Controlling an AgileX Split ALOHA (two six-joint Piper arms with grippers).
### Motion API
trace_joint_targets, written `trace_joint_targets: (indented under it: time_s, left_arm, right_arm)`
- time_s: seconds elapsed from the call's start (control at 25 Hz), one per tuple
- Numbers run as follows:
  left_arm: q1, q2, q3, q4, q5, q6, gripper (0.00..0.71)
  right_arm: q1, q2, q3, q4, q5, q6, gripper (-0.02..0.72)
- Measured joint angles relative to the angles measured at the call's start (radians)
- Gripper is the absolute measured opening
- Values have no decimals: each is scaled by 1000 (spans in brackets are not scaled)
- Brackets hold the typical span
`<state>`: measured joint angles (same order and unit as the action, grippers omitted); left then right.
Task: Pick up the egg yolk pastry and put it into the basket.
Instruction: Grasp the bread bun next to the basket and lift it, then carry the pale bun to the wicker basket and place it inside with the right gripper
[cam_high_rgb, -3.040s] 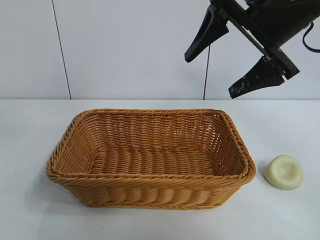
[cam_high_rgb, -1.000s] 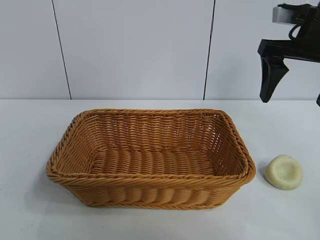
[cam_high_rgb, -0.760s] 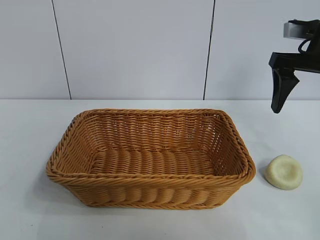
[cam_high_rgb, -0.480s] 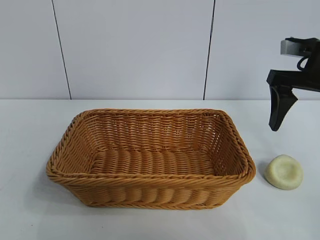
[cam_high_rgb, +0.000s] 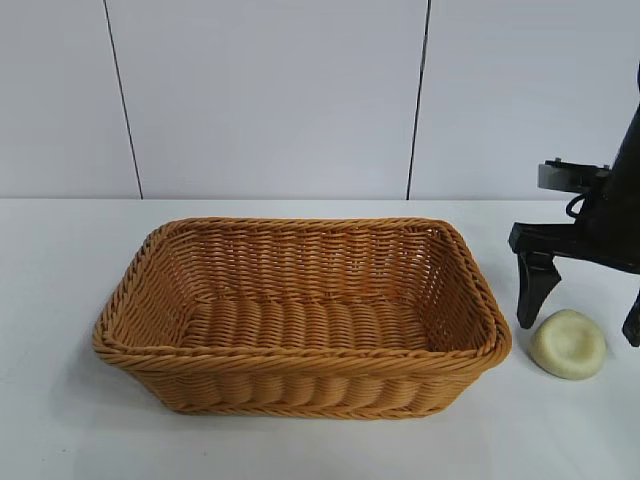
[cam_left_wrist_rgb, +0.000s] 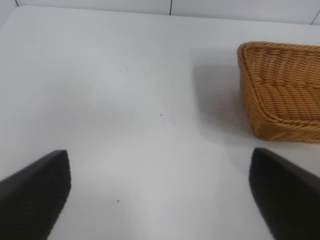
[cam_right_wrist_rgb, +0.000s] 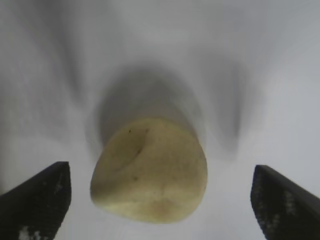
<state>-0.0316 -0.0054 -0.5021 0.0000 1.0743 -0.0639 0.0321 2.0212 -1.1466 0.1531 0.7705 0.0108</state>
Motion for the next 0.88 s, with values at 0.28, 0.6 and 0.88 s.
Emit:
trace_joint_targets:
  time_s: [0.28, 0.6, 0.88]
  left_arm:
    - [0, 0, 0, 0, 0, 0, 695]
    - [0, 0, 0, 0, 0, 0, 695]
    - [0, 0, 0, 0, 0, 0, 695]
  right_arm:
    - [0, -39, 0, 4, 23, 0, 218]
    - [0, -242, -15, 3, 74, 0, 192]
    - [7, -285, -148, 3, 179, 0, 192]
